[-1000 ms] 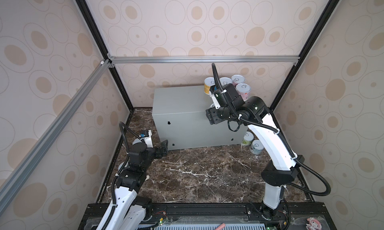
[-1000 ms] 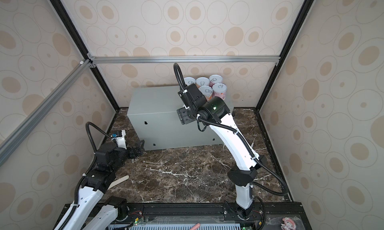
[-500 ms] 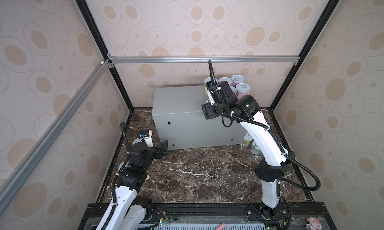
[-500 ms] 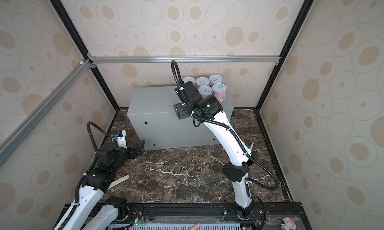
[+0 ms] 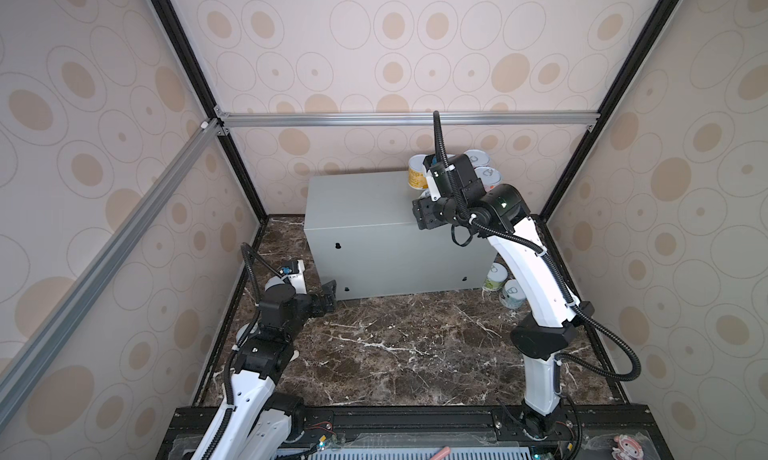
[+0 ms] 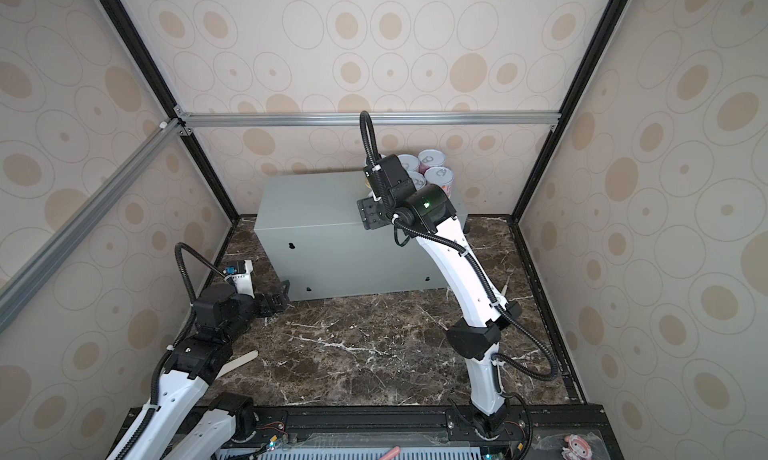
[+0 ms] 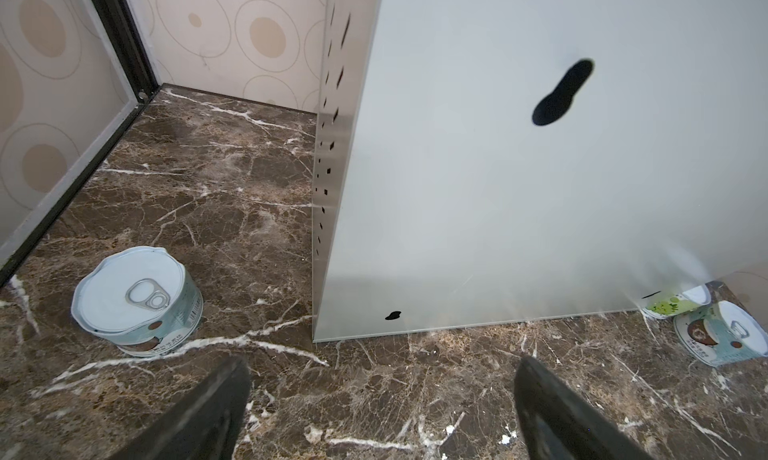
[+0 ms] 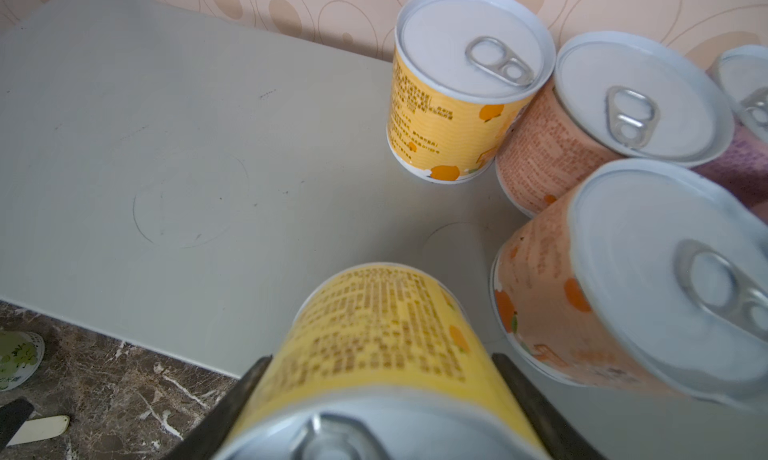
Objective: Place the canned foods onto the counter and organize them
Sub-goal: 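Lower the yellow-labelled can onto the cabinet top beside the grouped cans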
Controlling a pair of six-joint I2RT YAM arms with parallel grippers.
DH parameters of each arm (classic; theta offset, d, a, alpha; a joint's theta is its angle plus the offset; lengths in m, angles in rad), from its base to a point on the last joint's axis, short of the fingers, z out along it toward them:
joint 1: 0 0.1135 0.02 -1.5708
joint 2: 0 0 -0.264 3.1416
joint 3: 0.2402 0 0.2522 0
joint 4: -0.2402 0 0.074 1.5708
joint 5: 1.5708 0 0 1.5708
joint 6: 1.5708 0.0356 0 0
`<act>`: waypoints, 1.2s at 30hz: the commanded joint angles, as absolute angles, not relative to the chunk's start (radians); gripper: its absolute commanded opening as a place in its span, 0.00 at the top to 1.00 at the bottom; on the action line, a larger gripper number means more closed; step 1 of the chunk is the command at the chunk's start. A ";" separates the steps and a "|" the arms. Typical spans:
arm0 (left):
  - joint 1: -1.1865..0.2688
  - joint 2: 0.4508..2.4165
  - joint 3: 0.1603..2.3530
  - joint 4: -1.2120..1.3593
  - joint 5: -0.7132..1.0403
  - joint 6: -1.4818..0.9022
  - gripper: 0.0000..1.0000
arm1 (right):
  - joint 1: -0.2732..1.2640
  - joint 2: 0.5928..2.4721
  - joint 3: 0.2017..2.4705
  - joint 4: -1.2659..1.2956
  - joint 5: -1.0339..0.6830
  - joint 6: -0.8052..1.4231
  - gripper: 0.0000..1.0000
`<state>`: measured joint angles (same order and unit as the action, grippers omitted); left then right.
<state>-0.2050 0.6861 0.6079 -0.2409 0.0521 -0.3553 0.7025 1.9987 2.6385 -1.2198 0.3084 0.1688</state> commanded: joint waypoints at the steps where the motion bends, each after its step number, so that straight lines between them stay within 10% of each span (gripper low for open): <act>1: -0.213 0.684 0.612 -0.228 0.037 -0.365 0.01 | 0.692 2.025 2.662 -1.180 0.302 0.165 0.38; 36: -0.213 0.703 0.613 -0.226 0.049 -0.365 0.01 | 0.661 2.060 2.668 -1.141 0.290 0.155 0.14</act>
<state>-0.2050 0.7036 0.6075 -0.2409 0.0467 -0.3553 0.6662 2.0499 2.6488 -1.1412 0.2871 0.1661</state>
